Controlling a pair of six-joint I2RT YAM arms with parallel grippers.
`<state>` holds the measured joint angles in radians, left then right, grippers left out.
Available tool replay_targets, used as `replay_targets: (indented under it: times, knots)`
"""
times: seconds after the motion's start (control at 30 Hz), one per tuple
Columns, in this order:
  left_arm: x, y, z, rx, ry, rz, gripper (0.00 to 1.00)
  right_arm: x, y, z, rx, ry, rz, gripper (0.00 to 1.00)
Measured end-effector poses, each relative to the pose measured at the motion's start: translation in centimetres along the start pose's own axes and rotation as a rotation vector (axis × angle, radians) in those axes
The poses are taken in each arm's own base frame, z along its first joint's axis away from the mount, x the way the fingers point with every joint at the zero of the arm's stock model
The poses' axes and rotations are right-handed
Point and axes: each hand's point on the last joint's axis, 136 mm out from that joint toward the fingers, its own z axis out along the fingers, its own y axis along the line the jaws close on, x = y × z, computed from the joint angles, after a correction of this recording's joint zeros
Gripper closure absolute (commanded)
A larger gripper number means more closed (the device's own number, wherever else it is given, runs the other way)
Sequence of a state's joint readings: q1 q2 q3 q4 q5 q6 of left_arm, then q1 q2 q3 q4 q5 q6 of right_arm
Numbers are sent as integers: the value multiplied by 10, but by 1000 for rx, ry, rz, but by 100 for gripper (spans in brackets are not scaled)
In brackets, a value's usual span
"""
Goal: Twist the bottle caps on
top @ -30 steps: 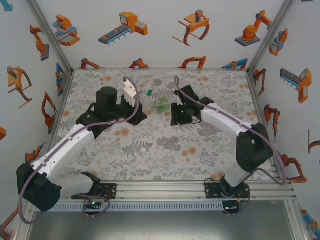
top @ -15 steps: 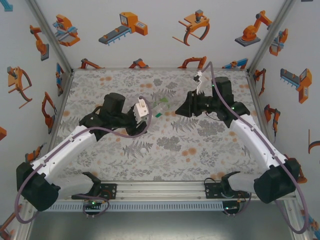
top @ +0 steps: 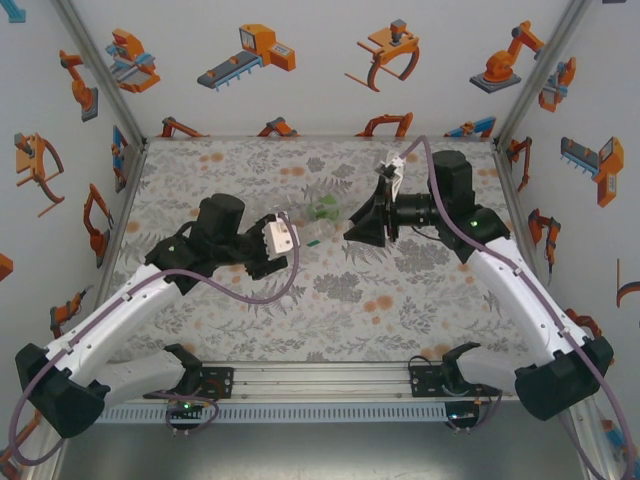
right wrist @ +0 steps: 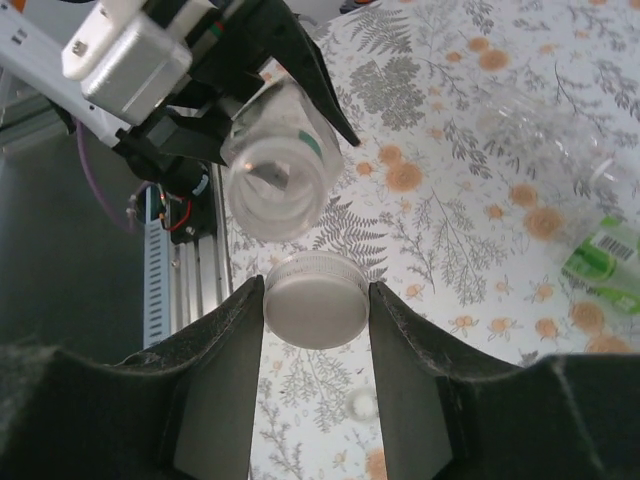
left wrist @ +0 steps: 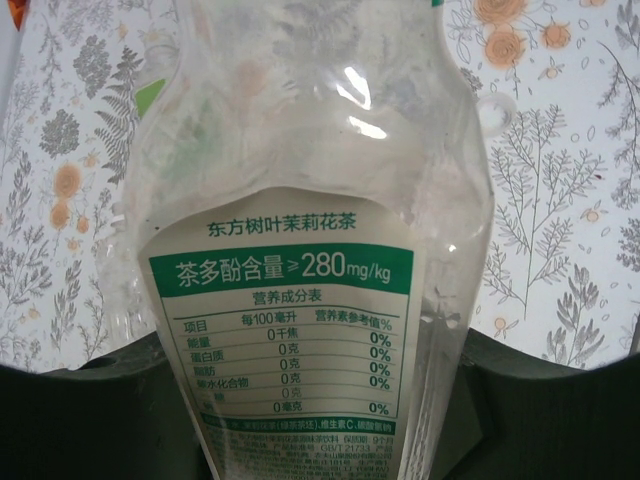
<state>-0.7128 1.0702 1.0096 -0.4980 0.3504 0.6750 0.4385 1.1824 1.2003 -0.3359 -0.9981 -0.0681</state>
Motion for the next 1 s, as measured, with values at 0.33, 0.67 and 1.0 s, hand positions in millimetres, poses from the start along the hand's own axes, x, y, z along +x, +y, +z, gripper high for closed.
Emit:
replay_targets:
  times: [0.33, 0.67, 1.0]
  knots:
    - [9, -17, 6, 73, 39, 23, 100, -2, 18, 8, -78, 10, -156, 83]
    - [12, -22, 9, 102, 55, 22, 100, 16, 27, 20, -138, 70, -166, 83]
    - [15, -28, 9, 130, 65, 16, 100, 18, 33, 25, -143, 92, -202, 84]
